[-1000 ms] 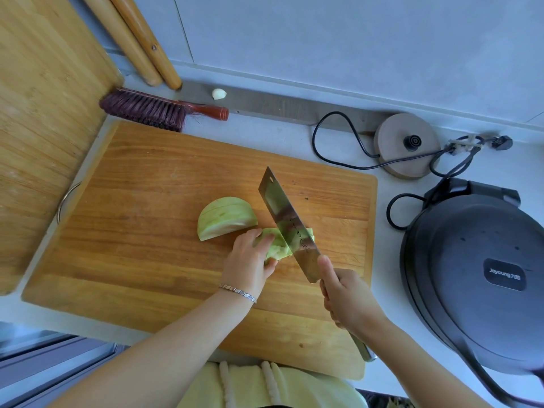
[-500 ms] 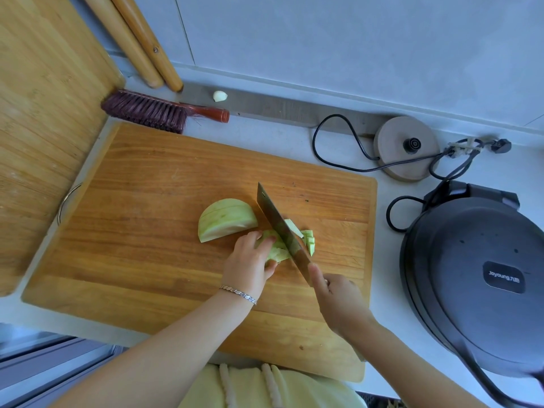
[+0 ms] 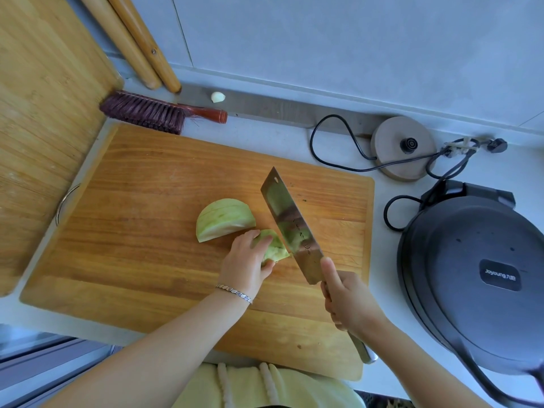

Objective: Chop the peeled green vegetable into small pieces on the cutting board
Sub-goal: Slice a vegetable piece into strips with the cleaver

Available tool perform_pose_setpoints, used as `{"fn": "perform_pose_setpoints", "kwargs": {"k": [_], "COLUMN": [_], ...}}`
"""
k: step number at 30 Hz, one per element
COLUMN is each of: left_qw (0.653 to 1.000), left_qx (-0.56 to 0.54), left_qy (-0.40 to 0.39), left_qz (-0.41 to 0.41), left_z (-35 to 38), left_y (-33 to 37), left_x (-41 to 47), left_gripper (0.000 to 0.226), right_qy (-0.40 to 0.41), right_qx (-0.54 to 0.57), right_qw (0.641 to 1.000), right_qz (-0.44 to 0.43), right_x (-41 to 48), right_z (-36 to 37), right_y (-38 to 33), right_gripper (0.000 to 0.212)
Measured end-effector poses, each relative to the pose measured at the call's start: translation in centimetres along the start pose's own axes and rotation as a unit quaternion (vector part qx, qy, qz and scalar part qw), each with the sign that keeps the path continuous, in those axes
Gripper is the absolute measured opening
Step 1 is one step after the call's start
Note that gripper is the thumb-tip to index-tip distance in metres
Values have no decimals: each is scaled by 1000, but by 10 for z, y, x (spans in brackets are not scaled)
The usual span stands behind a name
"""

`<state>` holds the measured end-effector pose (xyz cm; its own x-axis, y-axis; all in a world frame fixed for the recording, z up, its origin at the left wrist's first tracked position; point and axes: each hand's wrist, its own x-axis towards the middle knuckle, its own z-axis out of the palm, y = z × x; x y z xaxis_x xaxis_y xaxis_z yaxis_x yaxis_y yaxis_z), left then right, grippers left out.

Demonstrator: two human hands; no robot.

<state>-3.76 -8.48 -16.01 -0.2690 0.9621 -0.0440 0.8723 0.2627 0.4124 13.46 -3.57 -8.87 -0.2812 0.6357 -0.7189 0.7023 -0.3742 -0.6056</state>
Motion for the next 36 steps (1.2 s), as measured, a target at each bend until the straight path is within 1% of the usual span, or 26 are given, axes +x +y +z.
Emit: {"fn": "perform_pose_setpoints", "kwargs": {"k": [3,6,8,12,15,20,23,27,28,31,34,36], "left_qw": [1000,1000,1000,1000,1000,1000,1000,1000,1000,1000,999,999], "left_qx": [9,11,10,9,3,7,-1,-9,-7,-3,1,8], "left_qy": [6,10,8,6,8,6,4,-2,-1,0,-7,-20], "left_qz": [3,2,1,0,-3,-9,-11,-4,-1,11,44,33], "left_z": [-1,-1,-1,0,0,1,2,0,0,-2,-2,-1], "left_y": [0,0,1,-1,-1,-1,-1,-1,-1,0,7,9], "left_x": [1,1,1,1,1,1,0,-1,-1,0,4,9], "left_gripper": [56,56,57,58,57,56,55,55,55,54,53,55], "right_qy": [7,12,10,22,29,29,30,26,21,14,24,34], "right_qx": [-52,-79,-90,-136,-168,-185,-145,26,47,53,21,12], "right_qw": [998,996,995,990,985,982,989,999,998,998,999,999], "right_qz": [-26,-34,-34,-39,-28,-24,-20,27,33,24,4,-3], "right_x": [-2,-2,-2,-4,-8,3,11,14,13,8,3,1], "right_z": [3,6,6,5,6,16,22,19,16,8,3,0], "right_y": [-2,-4,-5,-5,-2,0,1,0,-1,2,6,6], "right_gripper": [56,59,59,54,54,54,53,55,54,54,55,56]}}
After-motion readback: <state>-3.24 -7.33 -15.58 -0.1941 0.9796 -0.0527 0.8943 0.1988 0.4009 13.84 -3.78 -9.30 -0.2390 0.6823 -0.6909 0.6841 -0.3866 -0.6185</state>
